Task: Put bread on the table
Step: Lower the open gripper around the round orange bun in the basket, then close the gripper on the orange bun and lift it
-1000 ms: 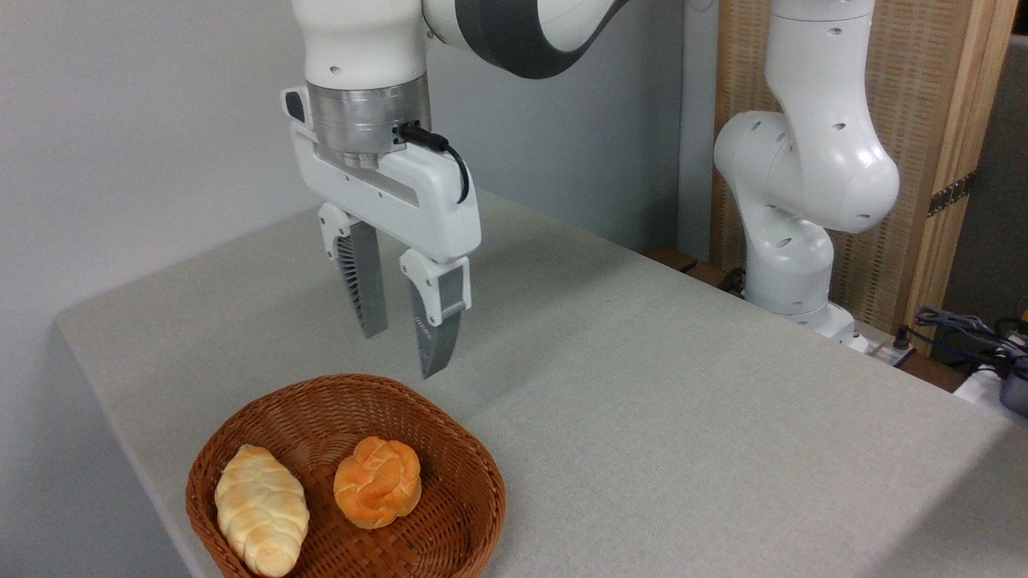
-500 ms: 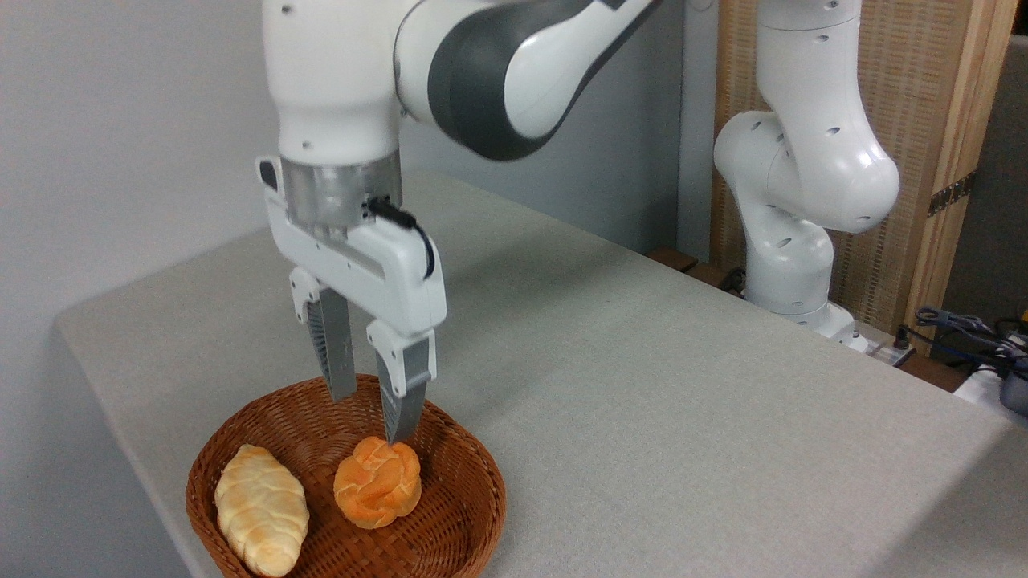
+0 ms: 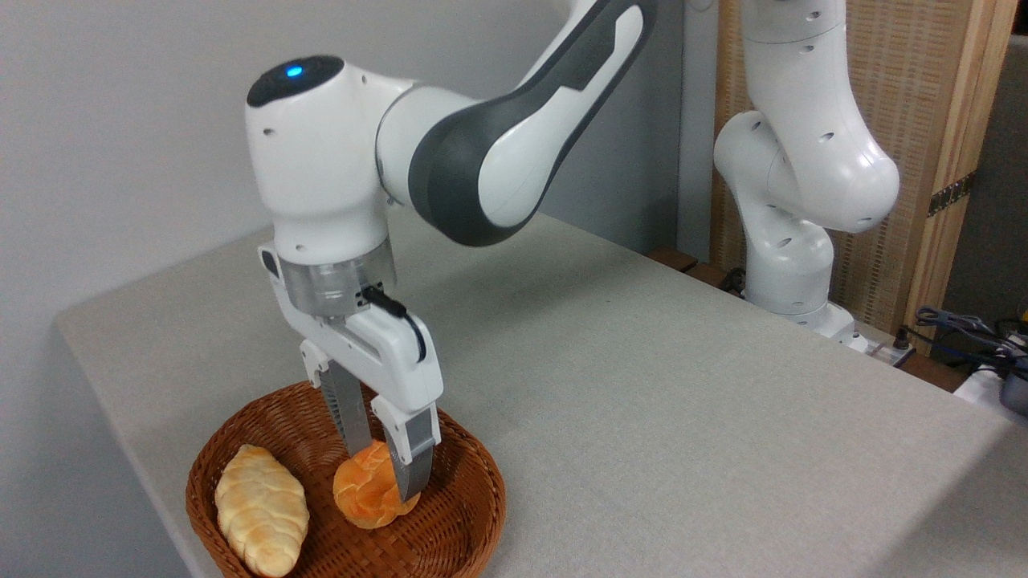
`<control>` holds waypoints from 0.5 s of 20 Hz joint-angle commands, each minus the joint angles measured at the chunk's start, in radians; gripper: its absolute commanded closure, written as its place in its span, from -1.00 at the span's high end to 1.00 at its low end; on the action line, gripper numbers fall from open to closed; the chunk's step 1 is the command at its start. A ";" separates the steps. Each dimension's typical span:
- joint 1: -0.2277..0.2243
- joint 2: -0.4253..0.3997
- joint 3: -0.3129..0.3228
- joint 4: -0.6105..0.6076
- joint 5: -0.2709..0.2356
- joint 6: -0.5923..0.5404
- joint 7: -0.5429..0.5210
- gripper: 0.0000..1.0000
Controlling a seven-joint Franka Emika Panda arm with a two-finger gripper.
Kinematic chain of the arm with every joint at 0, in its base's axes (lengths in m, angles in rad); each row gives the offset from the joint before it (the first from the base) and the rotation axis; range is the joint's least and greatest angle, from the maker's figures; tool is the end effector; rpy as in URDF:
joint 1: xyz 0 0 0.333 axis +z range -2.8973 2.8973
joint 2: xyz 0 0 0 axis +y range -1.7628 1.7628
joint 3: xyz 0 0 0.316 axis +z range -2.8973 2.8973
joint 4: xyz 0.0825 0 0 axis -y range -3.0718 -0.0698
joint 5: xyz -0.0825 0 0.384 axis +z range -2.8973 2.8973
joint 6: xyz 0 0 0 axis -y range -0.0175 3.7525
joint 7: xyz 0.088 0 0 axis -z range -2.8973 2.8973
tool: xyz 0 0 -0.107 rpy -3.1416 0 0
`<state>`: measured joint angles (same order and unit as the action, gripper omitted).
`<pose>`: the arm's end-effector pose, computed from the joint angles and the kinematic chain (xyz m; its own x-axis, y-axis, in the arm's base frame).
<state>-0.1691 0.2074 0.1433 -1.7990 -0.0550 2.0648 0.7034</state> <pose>0.6222 -0.0239 0.4376 0.7575 -0.6501 0.0594 -0.6500 -0.7596 -0.0235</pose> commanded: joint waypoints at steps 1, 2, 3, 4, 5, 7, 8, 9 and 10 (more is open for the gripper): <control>-0.006 0.017 -0.001 0.003 0.009 0.023 0.016 1.00; -0.007 0.023 -0.001 0.003 0.009 0.023 0.016 1.00; -0.009 0.026 -0.001 0.003 0.009 0.023 0.016 1.00; -0.009 0.027 -0.002 0.003 0.009 0.023 0.016 1.00; -0.010 0.029 -0.002 0.003 0.009 0.023 0.016 1.00; -0.010 0.027 -0.002 0.003 0.009 0.023 0.018 0.84; -0.010 0.027 -0.002 0.003 0.009 0.023 0.018 0.59; -0.010 0.027 -0.002 0.004 0.009 0.023 0.018 0.29; -0.010 0.027 -0.002 0.004 0.004 0.023 0.016 -0.01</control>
<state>-0.1767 0.2281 0.1371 -1.7985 -0.0550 2.0713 0.7035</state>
